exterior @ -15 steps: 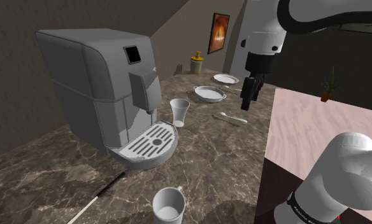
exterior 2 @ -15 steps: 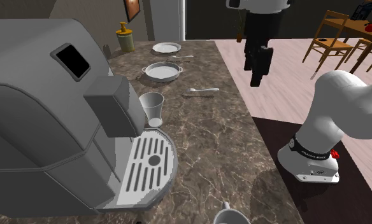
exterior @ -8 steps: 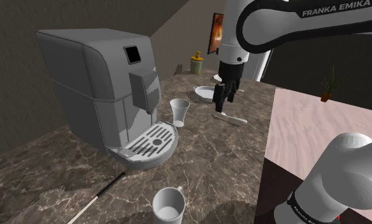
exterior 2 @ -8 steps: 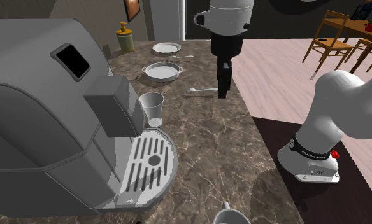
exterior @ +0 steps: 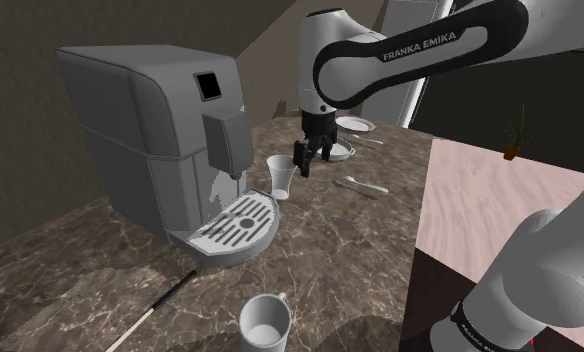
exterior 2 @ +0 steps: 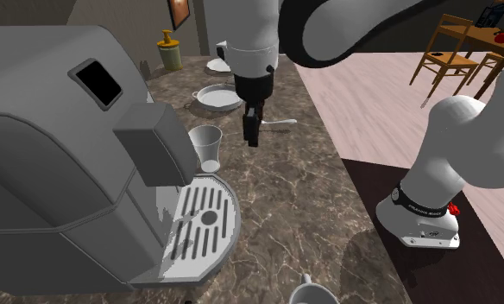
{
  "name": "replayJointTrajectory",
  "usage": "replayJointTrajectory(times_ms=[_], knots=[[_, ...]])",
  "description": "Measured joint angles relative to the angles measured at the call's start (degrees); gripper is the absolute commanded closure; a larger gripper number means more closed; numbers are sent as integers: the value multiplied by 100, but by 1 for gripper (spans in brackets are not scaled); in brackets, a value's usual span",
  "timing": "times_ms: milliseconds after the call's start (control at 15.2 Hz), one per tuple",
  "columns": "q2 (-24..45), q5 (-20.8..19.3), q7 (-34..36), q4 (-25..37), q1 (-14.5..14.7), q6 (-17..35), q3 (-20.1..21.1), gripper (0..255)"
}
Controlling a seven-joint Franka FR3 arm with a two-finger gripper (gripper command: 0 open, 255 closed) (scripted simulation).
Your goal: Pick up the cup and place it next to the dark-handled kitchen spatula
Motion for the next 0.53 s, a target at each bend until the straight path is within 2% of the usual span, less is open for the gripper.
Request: replayJointTrajectory(times_ms=[264,528], knots=[[878,-478,440,592,-49,280,150,0],[1845,-1029,911,1433,4,349,229,0]])
